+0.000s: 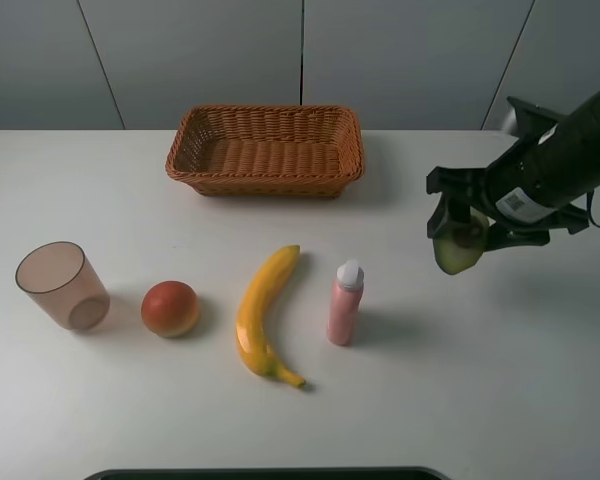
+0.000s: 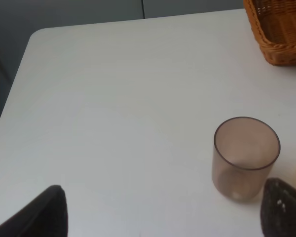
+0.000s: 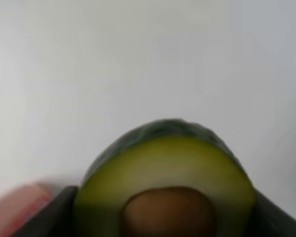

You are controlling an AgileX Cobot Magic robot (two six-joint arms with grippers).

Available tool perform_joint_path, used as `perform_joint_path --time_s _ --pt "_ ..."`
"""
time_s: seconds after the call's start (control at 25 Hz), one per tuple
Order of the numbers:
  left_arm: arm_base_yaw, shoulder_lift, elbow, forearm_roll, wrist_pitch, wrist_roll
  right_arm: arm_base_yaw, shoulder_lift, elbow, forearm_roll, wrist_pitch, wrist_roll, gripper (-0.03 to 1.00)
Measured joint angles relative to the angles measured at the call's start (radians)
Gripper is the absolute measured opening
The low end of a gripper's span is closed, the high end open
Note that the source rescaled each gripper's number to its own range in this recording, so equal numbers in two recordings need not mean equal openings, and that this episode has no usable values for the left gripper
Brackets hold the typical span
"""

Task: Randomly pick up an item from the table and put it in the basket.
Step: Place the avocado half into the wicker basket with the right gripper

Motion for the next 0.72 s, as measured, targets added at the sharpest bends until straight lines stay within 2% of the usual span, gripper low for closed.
perform_joint_path --time_s 0.36,0.72 --pt "0.000 0.000 0.000 0.000 0.000 0.000 0.019 0.038 -0.325 0.022 -0.054 -0.161 0.00" --pt "0.000 0.000 0.000 0.000 0.000 0.000 0.153 0.384 -0.706 0.022 -0.078 -0.237 0.00"
